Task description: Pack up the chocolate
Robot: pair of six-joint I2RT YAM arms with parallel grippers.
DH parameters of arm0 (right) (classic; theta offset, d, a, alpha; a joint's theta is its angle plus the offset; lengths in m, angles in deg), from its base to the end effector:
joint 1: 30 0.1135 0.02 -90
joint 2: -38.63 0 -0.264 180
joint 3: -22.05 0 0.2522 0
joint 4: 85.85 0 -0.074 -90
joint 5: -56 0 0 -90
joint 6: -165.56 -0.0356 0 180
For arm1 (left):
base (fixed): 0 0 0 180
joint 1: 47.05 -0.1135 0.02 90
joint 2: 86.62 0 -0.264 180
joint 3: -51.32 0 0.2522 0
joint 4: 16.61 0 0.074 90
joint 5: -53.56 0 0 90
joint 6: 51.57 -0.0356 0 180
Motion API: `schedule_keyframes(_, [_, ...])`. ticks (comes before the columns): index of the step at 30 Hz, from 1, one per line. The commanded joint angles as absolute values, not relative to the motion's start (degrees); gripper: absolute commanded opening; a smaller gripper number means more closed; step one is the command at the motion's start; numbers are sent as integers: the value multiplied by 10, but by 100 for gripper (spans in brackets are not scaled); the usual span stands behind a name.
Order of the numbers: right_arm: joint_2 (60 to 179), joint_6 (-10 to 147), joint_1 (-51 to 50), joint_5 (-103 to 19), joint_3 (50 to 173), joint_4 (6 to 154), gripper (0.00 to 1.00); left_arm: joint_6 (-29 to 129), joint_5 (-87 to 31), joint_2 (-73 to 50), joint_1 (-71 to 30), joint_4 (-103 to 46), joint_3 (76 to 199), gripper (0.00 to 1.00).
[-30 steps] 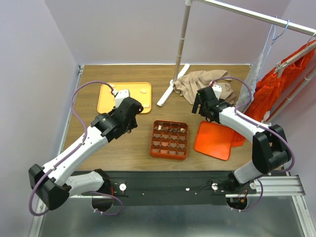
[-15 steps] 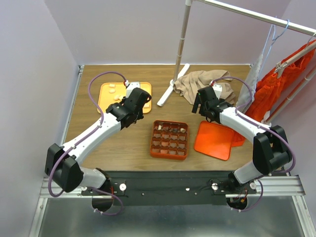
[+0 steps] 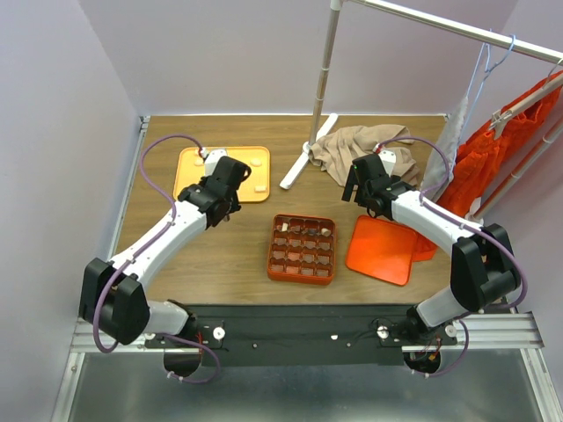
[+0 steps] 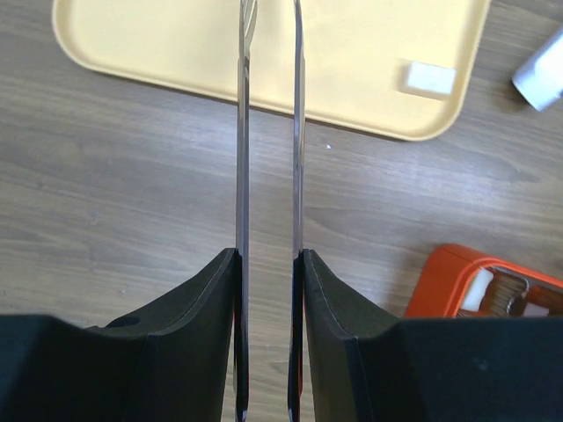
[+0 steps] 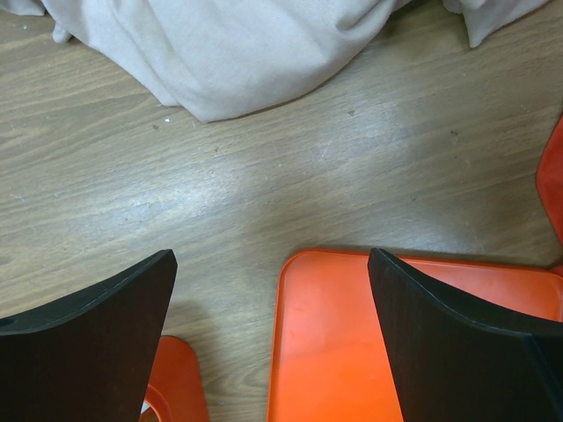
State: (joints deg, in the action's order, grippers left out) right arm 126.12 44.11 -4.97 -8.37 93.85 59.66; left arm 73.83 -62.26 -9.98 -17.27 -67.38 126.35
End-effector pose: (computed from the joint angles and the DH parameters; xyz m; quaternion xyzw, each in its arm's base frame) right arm 0.2957 0.1211 0.2276 0.1268 0.9111 -0.0266 0.3912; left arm 0.2471 -0.1235 0.2793 -0.1172 0.9180 0.0089 0.3787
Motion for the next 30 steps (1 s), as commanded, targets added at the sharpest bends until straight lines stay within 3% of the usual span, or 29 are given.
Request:
schedule_keyframes(1, [1255,442,-50,-87,947,587,99,776,-626,-111,-199,-682,1257,43])
schedule_keyframes(30, [1248,440,-51,-80,939,587,99,727,-588,-29,-235,-614,1286,46])
